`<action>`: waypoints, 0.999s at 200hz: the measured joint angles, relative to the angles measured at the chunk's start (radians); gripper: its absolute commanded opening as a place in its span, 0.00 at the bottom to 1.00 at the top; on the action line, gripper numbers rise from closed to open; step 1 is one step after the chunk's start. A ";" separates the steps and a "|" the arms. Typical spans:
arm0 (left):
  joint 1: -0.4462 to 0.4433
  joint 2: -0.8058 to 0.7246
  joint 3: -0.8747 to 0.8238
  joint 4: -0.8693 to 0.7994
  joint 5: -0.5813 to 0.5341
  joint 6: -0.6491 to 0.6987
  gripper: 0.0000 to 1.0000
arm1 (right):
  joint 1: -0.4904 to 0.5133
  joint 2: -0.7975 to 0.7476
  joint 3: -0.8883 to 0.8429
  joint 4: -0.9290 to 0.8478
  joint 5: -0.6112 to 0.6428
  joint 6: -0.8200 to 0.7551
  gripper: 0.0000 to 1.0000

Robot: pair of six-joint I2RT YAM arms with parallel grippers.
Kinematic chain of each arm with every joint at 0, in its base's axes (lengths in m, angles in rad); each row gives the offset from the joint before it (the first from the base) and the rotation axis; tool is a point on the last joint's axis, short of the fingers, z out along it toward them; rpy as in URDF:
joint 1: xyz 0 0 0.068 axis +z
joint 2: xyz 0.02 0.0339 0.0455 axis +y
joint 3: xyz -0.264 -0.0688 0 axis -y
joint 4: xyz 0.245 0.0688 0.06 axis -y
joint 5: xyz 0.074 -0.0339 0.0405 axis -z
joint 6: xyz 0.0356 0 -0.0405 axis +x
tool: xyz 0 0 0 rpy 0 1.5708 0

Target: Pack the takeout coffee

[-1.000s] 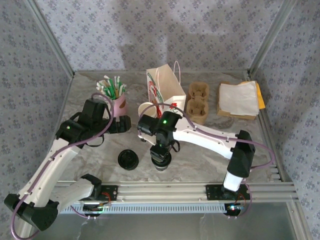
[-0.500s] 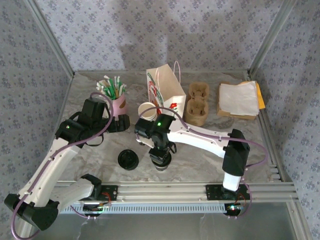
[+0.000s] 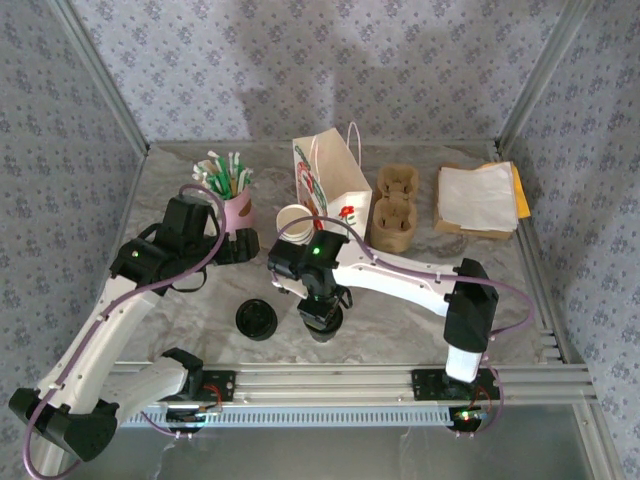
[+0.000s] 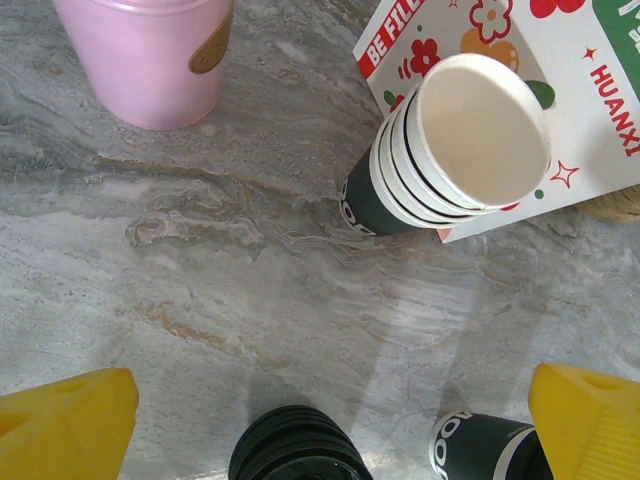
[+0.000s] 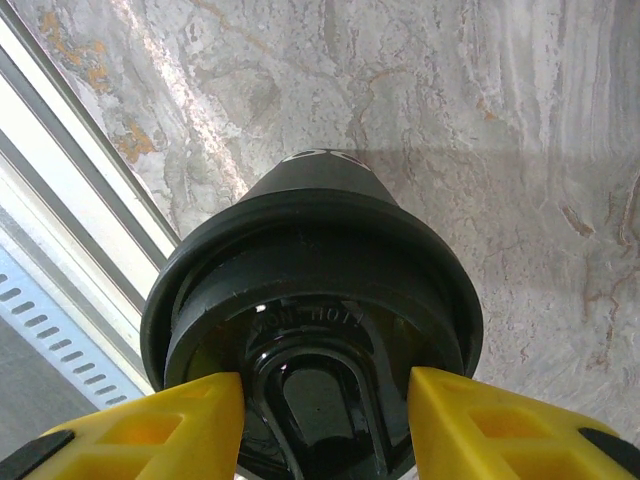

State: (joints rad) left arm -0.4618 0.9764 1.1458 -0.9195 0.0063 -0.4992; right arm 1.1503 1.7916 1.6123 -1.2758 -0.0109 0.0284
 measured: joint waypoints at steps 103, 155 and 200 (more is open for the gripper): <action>0.017 0.000 0.000 0.000 0.001 0.001 1.00 | 0.018 0.023 0.003 0.000 0.027 0.000 0.47; 0.037 -0.008 -0.011 0.000 0.002 0.003 1.00 | 0.023 0.032 0.008 -0.005 0.038 0.000 0.47; 0.046 -0.021 -0.018 0.001 0.005 0.007 1.00 | 0.024 0.037 0.016 -0.013 0.038 0.001 0.47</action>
State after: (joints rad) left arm -0.4160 0.9550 1.1282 -0.9188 0.0109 -0.4919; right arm 1.1740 1.8290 1.6283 -1.2892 0.0273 0.0292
